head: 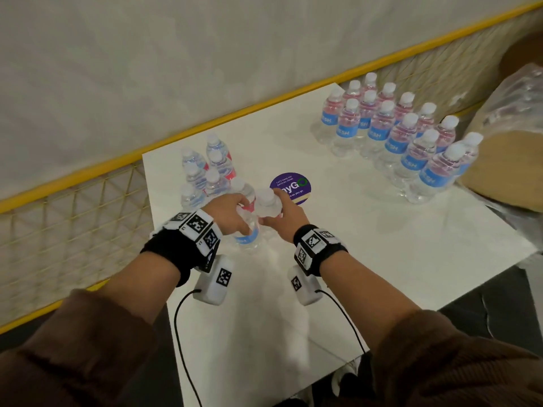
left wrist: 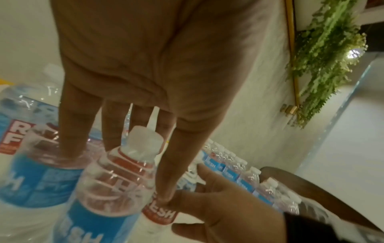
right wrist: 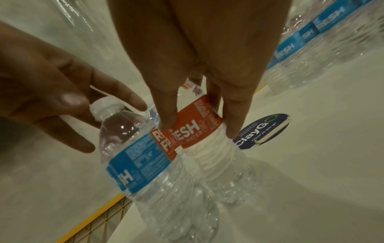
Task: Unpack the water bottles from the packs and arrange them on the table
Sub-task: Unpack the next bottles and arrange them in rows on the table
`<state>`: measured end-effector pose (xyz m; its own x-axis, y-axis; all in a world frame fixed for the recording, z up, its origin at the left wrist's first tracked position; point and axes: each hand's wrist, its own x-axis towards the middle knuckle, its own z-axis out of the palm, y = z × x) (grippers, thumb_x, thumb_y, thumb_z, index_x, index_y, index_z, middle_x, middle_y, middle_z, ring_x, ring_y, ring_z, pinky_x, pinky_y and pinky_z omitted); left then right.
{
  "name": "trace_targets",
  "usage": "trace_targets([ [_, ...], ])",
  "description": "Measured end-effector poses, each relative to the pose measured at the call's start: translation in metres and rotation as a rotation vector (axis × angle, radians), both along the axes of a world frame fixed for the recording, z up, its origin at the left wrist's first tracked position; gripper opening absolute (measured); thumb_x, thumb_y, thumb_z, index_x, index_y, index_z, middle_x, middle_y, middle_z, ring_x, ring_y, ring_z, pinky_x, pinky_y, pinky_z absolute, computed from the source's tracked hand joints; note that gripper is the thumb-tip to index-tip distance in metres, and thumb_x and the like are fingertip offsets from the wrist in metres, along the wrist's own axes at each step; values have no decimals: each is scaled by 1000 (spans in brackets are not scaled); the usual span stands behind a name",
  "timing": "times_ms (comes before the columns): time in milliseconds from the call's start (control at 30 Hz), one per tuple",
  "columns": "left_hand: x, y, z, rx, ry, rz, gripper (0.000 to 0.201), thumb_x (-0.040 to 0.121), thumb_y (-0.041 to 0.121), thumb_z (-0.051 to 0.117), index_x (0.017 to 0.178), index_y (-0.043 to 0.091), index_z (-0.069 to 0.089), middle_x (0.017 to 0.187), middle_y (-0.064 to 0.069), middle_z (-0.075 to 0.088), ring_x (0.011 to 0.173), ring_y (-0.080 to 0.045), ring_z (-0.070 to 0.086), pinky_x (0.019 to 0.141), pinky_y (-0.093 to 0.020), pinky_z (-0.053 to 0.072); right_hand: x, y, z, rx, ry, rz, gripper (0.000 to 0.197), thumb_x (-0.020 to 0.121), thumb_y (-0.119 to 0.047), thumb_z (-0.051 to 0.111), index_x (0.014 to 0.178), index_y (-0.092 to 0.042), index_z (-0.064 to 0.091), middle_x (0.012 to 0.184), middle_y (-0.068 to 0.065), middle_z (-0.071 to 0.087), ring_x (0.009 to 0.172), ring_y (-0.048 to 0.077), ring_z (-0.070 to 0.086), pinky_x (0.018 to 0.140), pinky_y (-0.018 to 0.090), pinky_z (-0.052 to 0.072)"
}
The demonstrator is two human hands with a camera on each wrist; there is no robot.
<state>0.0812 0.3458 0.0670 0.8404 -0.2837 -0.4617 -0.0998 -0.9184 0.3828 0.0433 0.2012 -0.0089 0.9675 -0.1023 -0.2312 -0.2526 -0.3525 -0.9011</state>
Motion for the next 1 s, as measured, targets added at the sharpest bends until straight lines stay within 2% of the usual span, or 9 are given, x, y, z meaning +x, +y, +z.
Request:
trace_targets([
  [133,-4,-7,-8,55,-61,-96,56,76,8,71,128,18,53,131,-1,53,116,-20,52,85,-20,36,-13,-23,-2,-89,5,-58,73,81,-18,71,142,-17,31,132,10,53,120,29,51,93,26,39],
  [233,3,-21,-7,117,-131,-140,37,83,1,61,117,16,64,127,-6,58,115,-24,55,88,-23,40,-22,-53,-5,-141,30,-129,74,82,-21,71,143,-18,30,130,12,55,117,31,52,91,29,41],
  [367,18,-49,-5,76,-189,-152,26,84,7,62,108,14,70,120,-7,64,111,-27,58,90,-28,44,-31,-101,-3,-151,49,-249,73,81,-25,70,142,-21,30,130,10,55,116,31,53,96,35,45],
  [500,21,-94,-9,-51,-215,-118,22,84,9,62,103,12,73,118,-11,66,111,-29,59,95,-32,47,-33,-148,4,-224,97,-274,73,80,-28,72,141,-20,32,132,7,54,119,28,53,92,29,41],
  [600,21,-133,-13,-143,-241,-121,24,85,12,57,104,12,72,114,-12,67,108,-30,60,90,-30,47,-33,-173,15,-323,78,-212,75,76,-32,75,139,-24,35,129,8,50,118,26,51,92,29,39],
  [667,18,-155,-16,-220,-249,-116,25,86,12,55,107,13,70,114,-11,67,108,-29,60,88,-28,46,-32,-183,27,-414,35,-177,64,77,-37,73,133,-27,43,117,8,49,110,26,52,88,28,40],
  [767,14,-184,-27,-365,-238,-97,23,85,13,59,107,13,66,113,-8,65,106,-26,59,85,-25,43,-23,-200,44,-559,52,-109,47,81,-37,68,122,-18,56,100,8,55,101,26,56,76,27,39],
  [900,11,-205,-47,-448,-164,-94,41,74,18,74,109,16,51,99,-4,52,90,-25,53,76,-27,38,-6,-221,55,-626,103,-29,40,83,-28,68,119,-14,60,113,12,63,104,28,57,76,28,41],
  [1000,16,-210,-56,-502,-146,-56,57,76,11,72,124,23,45,110,-8,54,101,-27,54,87,-33,44,13,-236,63,-715,117,57,36,85,-21,64,121,-14,59,119,12,60,111,29,54,80,28,39],
])
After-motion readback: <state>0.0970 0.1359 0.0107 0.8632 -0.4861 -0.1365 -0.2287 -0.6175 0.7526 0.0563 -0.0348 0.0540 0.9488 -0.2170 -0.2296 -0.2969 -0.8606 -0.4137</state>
